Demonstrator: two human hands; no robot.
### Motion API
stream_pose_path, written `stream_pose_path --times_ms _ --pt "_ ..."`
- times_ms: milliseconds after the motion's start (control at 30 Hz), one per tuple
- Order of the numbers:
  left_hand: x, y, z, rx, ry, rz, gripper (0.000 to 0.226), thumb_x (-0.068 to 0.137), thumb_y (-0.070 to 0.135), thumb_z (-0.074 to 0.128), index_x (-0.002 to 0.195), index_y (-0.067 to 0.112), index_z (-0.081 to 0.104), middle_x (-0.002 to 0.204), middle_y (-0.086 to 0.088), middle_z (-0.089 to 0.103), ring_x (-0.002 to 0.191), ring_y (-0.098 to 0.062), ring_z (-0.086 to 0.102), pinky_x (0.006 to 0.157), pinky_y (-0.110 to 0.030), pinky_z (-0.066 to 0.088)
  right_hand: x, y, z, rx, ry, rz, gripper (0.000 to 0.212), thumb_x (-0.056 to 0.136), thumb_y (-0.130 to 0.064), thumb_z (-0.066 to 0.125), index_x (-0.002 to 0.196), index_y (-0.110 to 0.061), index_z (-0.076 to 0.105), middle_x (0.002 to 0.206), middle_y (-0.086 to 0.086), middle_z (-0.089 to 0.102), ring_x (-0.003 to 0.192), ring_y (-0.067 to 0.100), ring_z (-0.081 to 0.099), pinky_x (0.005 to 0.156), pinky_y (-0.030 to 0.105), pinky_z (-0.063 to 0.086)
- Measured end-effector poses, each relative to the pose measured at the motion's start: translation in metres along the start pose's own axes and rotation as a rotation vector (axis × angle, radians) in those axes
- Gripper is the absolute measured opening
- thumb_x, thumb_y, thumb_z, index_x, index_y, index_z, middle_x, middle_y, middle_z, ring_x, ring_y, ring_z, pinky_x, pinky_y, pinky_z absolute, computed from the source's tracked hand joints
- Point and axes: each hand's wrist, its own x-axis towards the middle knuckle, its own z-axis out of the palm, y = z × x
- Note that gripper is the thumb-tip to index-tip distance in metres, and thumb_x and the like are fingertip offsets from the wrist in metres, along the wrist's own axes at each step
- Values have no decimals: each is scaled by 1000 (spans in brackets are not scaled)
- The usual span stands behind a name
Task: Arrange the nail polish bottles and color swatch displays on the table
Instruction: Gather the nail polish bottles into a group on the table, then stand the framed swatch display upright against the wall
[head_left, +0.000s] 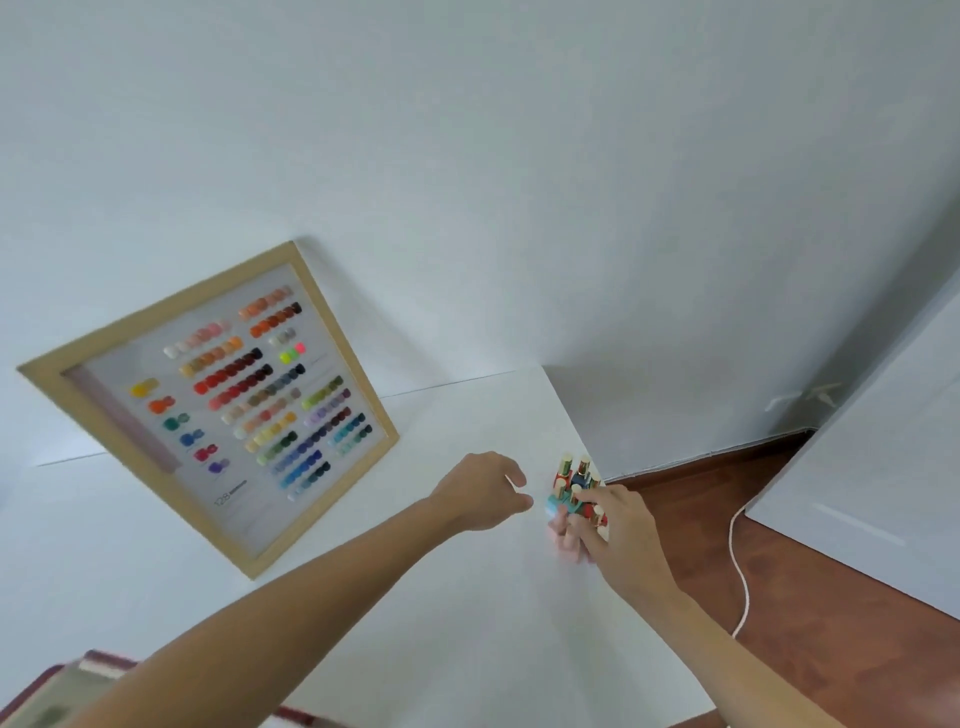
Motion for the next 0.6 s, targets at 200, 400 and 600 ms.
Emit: stream_pose_path --times_ms 200,400,600 --pt "-79 -59 -54 -119 155 -1 33 88 42 62 116 24 65 103 13 70 93 -7 61 80 -22 48 -6 -88 19 83 -39 -143 17 85 -17 67 102 -20 67 102 -8 62 99 12 56 89 25 40" --pt "-174 -131 -93 -199 319 -69 33 89 38 63 117 22 65 105 11 67 95 -6 64 86 -24 52 -23 -182 46 147 -138 -313 16 84 -17 69 100 -19 69 93 -8 64 83 4 57 80 14 41" --pt "-273 -201 -106 -258 441 -166 32 89 36 63 118 23 64 102 14 66 92 0 60 78 -16 45 -50 -253 77 202 -394 -356 17 87 -25 65 104 -20 68 99 -9 68 90 -1 60 76 2 42"
